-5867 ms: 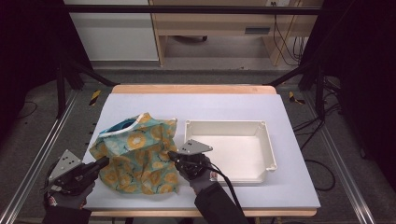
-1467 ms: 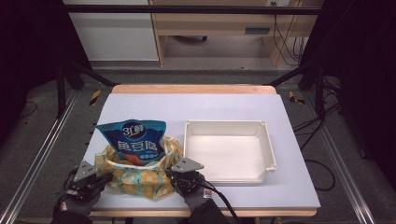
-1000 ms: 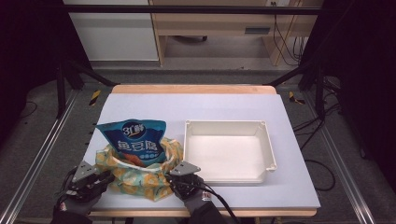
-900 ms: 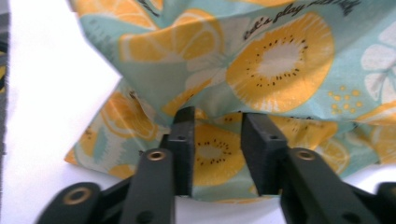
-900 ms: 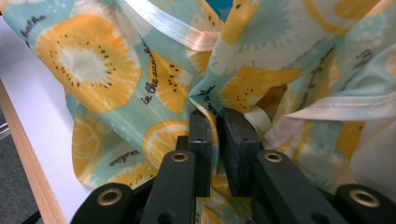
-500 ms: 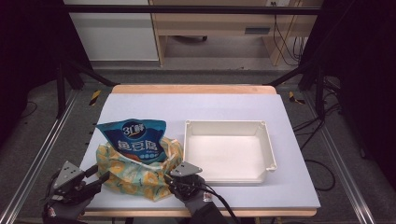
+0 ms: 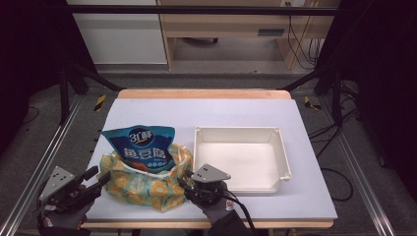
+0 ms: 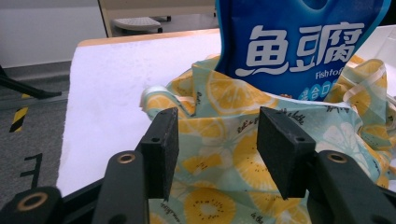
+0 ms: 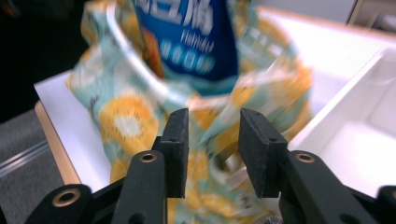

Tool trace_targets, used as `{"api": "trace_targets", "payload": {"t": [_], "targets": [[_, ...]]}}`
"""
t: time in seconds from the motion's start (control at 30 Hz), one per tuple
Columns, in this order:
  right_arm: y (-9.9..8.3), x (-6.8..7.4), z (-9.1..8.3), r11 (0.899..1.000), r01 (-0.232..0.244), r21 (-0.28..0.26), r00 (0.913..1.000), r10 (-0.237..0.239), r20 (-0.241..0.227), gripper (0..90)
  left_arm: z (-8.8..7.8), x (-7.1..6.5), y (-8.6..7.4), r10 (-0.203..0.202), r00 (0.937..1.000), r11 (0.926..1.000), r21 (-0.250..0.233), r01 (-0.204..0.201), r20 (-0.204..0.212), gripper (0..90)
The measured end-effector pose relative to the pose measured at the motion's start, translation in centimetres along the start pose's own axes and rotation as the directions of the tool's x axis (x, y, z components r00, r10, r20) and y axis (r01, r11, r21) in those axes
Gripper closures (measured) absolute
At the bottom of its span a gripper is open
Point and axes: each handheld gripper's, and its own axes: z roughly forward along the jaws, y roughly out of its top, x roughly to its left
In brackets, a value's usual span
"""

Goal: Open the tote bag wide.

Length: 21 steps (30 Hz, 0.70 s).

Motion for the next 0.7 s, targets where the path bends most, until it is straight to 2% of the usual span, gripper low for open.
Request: {"api": "trace_targets", "payload": {"t": [0.17, 0.3, 0.43, 0.5, 0.6, 0.67, 0.7], "targets": [[1.4, -1.1, -1.4, 0.999, 0.006, -0.040, 0.9999, -0.007, -0.012, 54.7, 0.5, -0.6, -0.2, 0.020, 0.9998, 0.9998, 0.009, -0.020, 0.010, 47.6], [2.5, -1.9, -2.1, 0.998, 0.008, -0.066, 0.9996, -0.010, -0.028, 46.5, 0.8, -1.0, -0.4, 0.033, 0.9995, 0.9995, -0.001, -0.033, 0.004, 45.8], [3.3, -2.5, -2.6, 0.995, 0.015, -0.094, 0.9993, -0.018, -0.032, 45.4, 1.4, -0.8, 0.1, 0.032, 0.9995, 0.9993, -0.021, -0.032, 0.009, 44.6], [3.5, -2.4, -2.3, 0.996, 0.019, -0.090, 0.9992, -0.022, -0.034, 45.4, 1.9, -0.5, 0.6, 0.036, 0.9992, 0.9993, -0.010, -0.036, -0.016, 41.6], [3.3, -1.9, -1.3, 0.997, 0.023, -0.074, 0.9990, -0.026, -0.036, 45.6, 2.8, 0.0, 1.2, 0.035, 0.9992, 0.9993, -0.013, -0.035, -0.019, 42.0], [3.0, -1.5, -0.5, 0.998, 0.025, -0.057, 0.9988, -0.027, -0.040, 46.7, 3.6, 0.1, 1.4, 0.049, 0.9988, 0.9987, 0.010, -0.049, 0.008, 48.9], [2.8, -1.4, -0.1, 0.998, 0.023, -0.051, 0.9988, -0.025, -0.041, 47.8, 4.1, 0.0, 1.4, 0.064, 0.9979, 0.9975, 0.030, -0.064, 0.007, 53.2]]}}
